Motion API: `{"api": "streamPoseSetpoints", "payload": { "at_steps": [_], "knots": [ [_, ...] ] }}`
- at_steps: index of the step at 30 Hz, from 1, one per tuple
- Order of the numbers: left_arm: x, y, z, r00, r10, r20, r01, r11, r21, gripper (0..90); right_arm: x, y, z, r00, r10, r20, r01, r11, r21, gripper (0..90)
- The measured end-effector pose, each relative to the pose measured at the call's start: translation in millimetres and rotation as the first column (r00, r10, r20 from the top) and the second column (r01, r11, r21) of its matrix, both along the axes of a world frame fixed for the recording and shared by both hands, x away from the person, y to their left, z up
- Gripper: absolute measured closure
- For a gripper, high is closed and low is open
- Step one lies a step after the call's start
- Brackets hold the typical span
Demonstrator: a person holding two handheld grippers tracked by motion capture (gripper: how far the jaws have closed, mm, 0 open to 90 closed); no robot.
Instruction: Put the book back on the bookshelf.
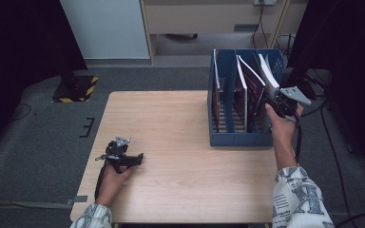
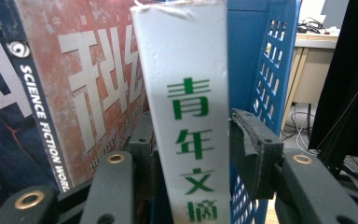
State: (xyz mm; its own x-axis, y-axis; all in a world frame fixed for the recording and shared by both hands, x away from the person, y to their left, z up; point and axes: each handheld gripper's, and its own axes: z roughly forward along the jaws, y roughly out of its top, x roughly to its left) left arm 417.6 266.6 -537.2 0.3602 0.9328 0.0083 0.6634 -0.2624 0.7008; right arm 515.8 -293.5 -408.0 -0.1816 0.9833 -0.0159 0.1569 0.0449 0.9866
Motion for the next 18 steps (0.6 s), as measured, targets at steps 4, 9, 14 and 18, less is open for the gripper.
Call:
{"api": "streamPoseSetpoints", "payload": {
  "at_steps": [4,9,14,18],
  "knots": [
    [0.0,0.0,0.0,1.0000,0.000,0.000,0.000,1.0000,0.001,0.6,-2.7,-1.6,0.4,1.0000,-0.003,-0.005,0.003,1.000,-0.011,54.8],
    [0.0,0.0,0.0,1.0000,0.000,0.000,0.000,1.0000,0.000,0.6,-5.9,-3.5,1.6,1.0000,-0.001,-0.009,0.001,1.000,-0.017,54.6],
    [0.0,0.0,0.0,1.0000,0.000,0.000,0.000,1.0000,0.000,0.6,-7.6,-4.2,1.2,1.0000,0.003,-0.009,-0.003,1.000,-0.022,56.2],
    [0.0,0.0,0.0,1.0000,0.000,0.000,0.000,1.0000,0.000,0.6,-8.8,-4.0,-0.1,0.9999,0.005,-0.012,-0.005,1.000,-0.024,58.0]
  ]
}}
